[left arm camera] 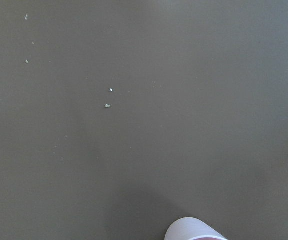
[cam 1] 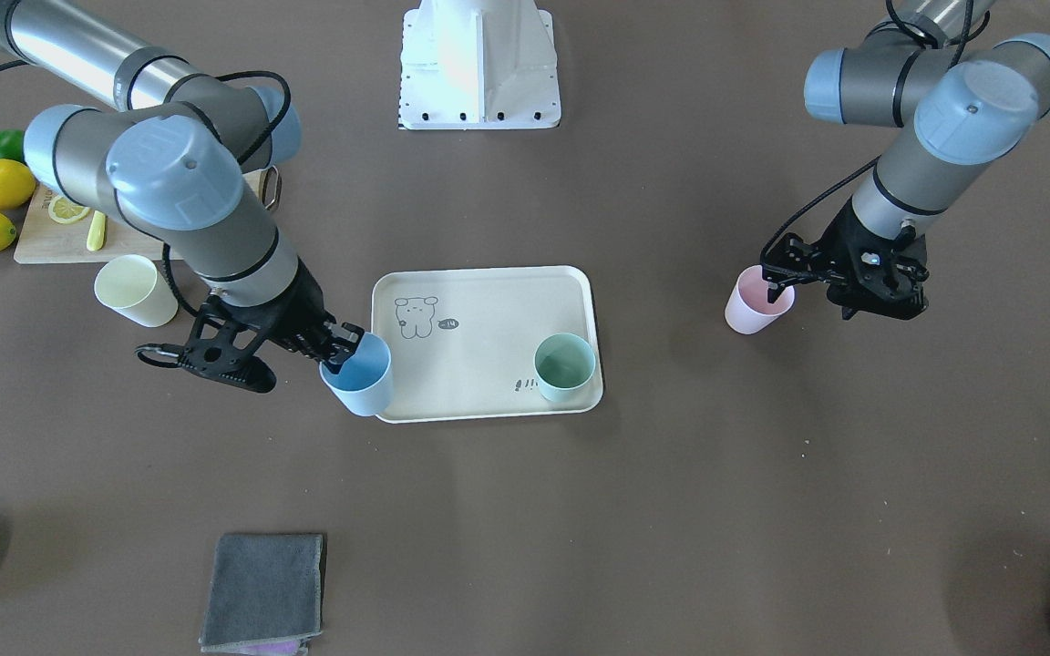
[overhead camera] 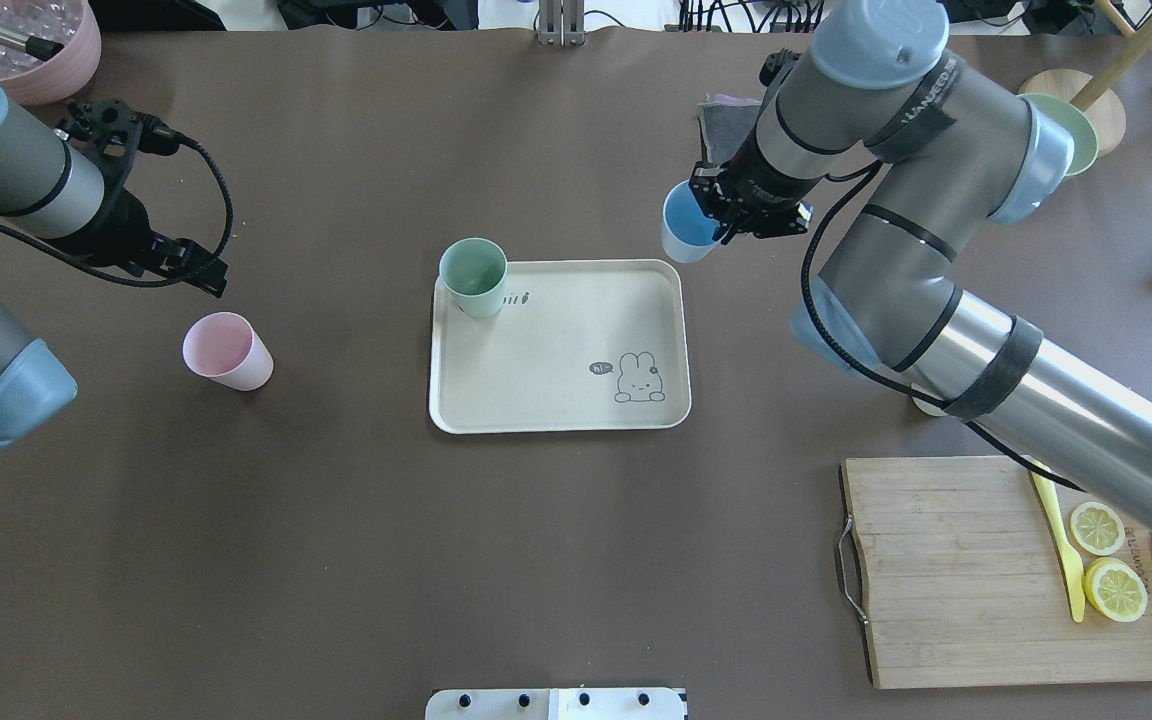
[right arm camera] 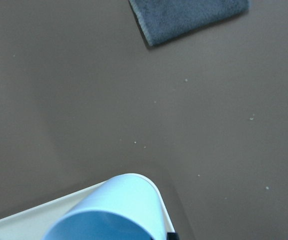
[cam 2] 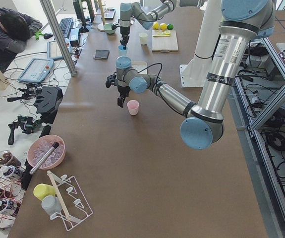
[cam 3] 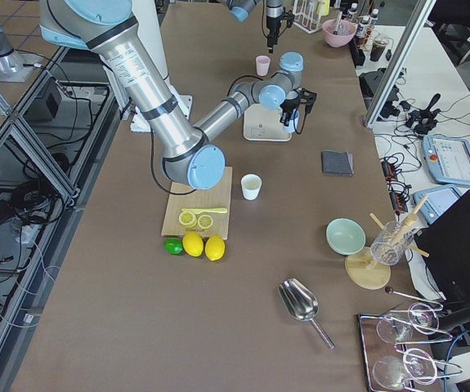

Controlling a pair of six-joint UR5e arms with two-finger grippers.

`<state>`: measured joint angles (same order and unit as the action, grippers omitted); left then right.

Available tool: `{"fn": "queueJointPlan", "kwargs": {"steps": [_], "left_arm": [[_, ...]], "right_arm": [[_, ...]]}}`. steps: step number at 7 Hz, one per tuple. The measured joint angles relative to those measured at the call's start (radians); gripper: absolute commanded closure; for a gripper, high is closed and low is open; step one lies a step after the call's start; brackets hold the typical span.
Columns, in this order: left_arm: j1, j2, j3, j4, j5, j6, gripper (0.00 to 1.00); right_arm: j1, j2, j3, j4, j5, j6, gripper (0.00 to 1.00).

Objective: Place all cups on tray

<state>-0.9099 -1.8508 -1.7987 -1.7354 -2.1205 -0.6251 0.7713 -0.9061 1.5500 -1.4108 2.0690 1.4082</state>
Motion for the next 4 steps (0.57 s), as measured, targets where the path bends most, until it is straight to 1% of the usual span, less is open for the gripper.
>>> {"fn": "queueJointPlan", "kwargs": {"steps": [1, 2, 3, 4], "left_arm": [[0.003, 0.000, -0.001, -0.001, 0.000, -0.003, 0.01], [0.004, 0.000, -0.001, -0.001, 0.000, -0.003, 0.01], [0.005, 0.000, -0.001, -0.001, 0.000, -0.005, 0.01], [0.009, 0.002, 0.000, -0.001, 0.001, -0.005, 0.01]], "right_arm": [[-0.039, 0.011, -0.013, 0.002, -0.031, 0.026, 0.53], [-0.065, 0.021, -0.038, 0.007, -0.055, 0.057, 0.20], [-0.079, 0.029, -0.054, 0.011, -0.073, 0.082, 0.01], [-0.087, 0.034, -0.060, 0.012, -0.089, 0.104, 0.01]]}}
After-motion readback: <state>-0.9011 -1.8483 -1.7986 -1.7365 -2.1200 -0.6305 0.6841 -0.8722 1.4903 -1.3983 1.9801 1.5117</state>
